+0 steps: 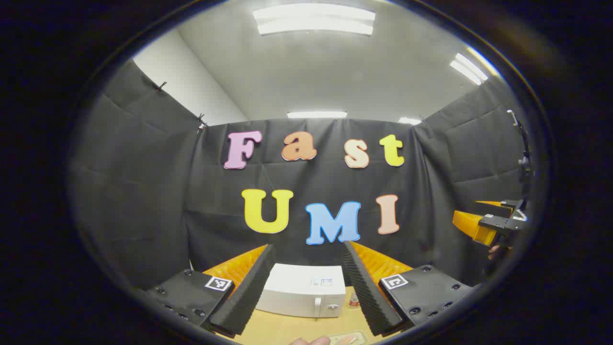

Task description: Open the microwave oven with the left hand, put the food in, and close the microwave oven.

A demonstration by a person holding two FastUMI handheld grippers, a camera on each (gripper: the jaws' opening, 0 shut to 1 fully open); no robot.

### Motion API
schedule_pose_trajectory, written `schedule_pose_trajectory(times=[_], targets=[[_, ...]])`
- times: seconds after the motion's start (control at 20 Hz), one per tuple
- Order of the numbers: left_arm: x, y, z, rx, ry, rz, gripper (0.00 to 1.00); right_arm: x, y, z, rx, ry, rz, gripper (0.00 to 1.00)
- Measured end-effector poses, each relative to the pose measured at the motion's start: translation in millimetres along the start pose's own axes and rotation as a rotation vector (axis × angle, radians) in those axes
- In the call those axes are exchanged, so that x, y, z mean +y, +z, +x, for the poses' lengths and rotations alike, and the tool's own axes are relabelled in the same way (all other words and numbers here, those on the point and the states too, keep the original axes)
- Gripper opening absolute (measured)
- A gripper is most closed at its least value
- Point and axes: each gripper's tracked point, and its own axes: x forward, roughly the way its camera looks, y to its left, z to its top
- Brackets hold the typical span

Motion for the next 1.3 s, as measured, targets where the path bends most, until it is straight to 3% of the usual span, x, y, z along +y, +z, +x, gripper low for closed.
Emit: schedule_pose_trajectory(times=[0.8, 1.15, 1.3], targets=[[-10, -14, 3, 0.021, 0.007, 0.027, 0.96, -5, -9, -3, 0.041, 0.020, 0.048, 0.98], [-27, -50, 9, 0.046, -0.004, 0.044, 0.96, -7, -27, -1, 0.072, 0.049, 0.098, 0.98], [-27, -79, 25, 0.060, -0.030, 0.076, 0.97, -8, -28, 5, 0.076, 0.020, 0.113, 0.98]])
